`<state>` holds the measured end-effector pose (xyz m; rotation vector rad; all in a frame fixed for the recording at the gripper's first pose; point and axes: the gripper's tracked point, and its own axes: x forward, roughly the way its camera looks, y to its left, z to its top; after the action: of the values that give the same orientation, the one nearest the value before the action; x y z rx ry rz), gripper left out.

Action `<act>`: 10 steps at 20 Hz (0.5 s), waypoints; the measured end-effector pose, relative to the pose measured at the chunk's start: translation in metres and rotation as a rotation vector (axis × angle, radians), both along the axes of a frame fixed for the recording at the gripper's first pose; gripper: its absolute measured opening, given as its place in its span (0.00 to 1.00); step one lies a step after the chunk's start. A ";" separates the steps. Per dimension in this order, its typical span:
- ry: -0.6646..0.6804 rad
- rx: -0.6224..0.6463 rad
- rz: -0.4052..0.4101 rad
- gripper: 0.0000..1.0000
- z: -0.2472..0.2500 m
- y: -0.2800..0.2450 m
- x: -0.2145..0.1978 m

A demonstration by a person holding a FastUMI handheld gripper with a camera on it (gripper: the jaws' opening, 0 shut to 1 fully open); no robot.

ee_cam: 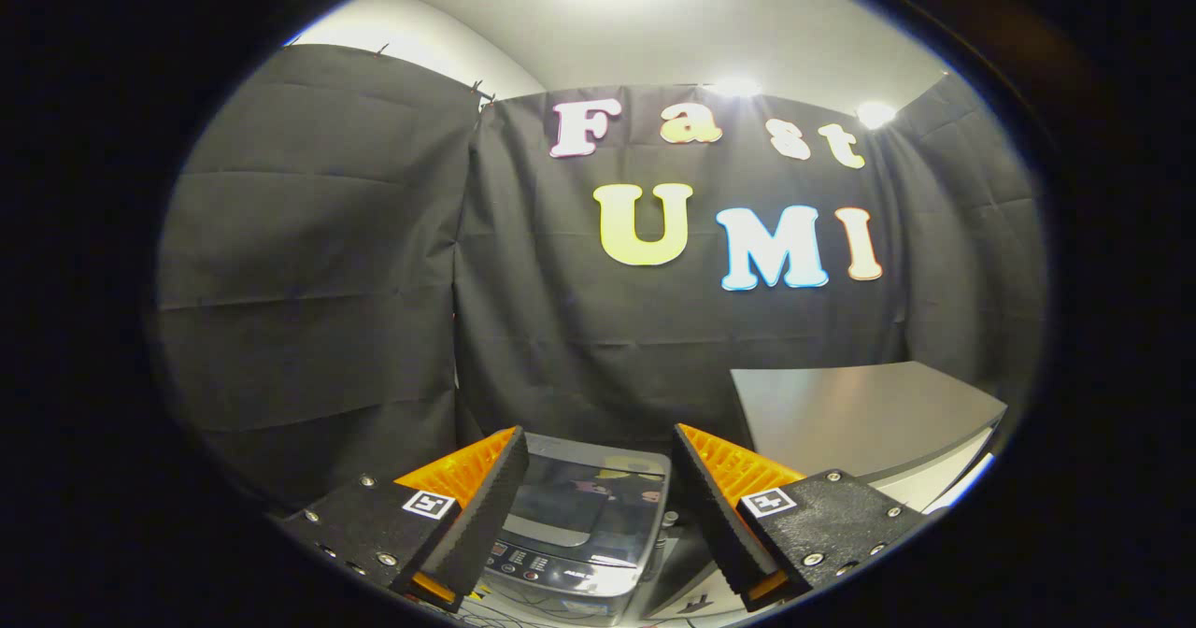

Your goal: Put the clothes into the washing machine and then close the washing machine lid.

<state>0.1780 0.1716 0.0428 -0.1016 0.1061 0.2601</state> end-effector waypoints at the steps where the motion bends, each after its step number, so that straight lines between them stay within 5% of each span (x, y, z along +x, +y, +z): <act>1: -0.004 0.003 -0.005 0.96 0.004 -0.008 -0.004; 10: -0.064 -0.003 -0.076 0.95 0.043 -0.088 -0.056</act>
<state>0.1222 0.0834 0.0855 -0.1084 0.0470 0.1803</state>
